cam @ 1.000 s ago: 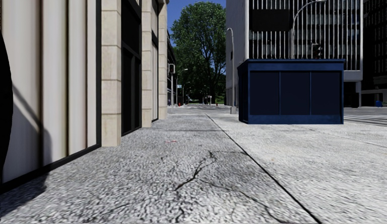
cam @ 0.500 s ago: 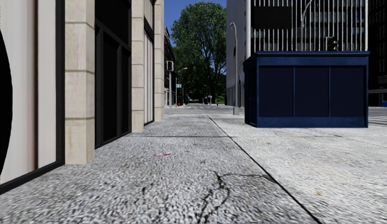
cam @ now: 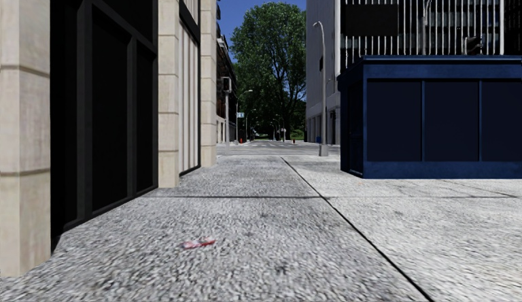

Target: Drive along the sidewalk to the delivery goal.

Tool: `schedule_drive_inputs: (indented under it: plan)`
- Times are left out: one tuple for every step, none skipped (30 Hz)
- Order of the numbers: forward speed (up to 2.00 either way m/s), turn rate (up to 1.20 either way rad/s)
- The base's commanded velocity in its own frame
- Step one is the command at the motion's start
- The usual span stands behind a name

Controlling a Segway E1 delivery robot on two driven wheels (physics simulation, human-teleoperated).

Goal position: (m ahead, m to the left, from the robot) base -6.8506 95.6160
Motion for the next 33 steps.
schedule_drive_inputs:
  plan:
    - [2.0,0.0]
    - [2.0,0.0]
    - [2.0,0.0]
    - [2.0,0.0]
    - [2.0,0.0]
    - [2.0,0.0]
    - [2.0,0.0]
    - [2.0,0.0]
    - [2.0,0.0]
    - [2.0,0.0]
    - [2.0,0.0]
    - [2.0,0.0]
    - [2.0,0.0]
    - [2.0,0.0]
    - [2.0,0.0]
    - [2.0,0.0]
    - [2.0,0.0]
    - [2.0,0.0]
    - [2.0,0.0]
    - [2.0,0.0]
    - [2.0,0.0]
    - [2.0,0.0]
    - [2.0,0.0]
    - [2.0,0.0]
    - [2.0,0.0]
    - [2.0,0.0]
    - [2.0,0.0]
    - [2.0,0.0]
    - [2.0,0.0]
    - [2.0,0.0]
    - [2.0,0.0]
    - [2.0,0.0]
    - [2.0,0.0]
